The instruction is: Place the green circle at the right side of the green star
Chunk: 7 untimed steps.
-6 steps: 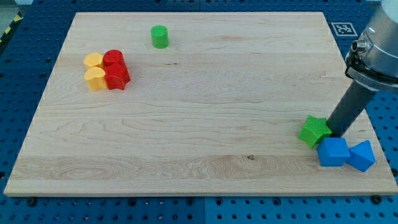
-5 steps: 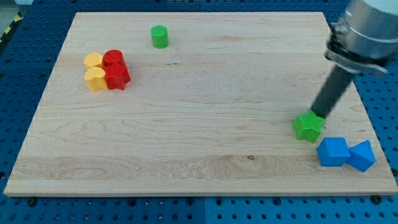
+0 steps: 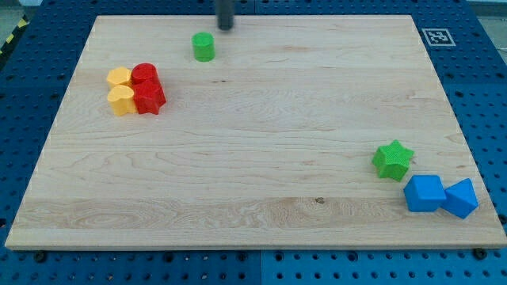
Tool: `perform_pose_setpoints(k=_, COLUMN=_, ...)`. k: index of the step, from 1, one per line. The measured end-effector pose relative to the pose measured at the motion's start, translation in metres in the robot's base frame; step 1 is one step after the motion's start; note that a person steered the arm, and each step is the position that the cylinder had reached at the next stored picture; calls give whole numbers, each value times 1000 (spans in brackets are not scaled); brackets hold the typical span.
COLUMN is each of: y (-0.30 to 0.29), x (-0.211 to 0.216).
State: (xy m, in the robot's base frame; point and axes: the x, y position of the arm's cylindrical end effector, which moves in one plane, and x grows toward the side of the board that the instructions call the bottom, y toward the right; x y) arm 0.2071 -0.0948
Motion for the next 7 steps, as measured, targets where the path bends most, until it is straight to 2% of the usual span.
perform_pose_setpoints(k=1, y=-69, x=4)
perform_pose_setpoints(k=2, y=-80, x=14)
perform_pose_setpoints(k=3, y=-75, x=24)
perform_pose_setpoints(k=5, y=-17, x=43)
perform_pose_setpoints(k=7, y=-5, x=62)
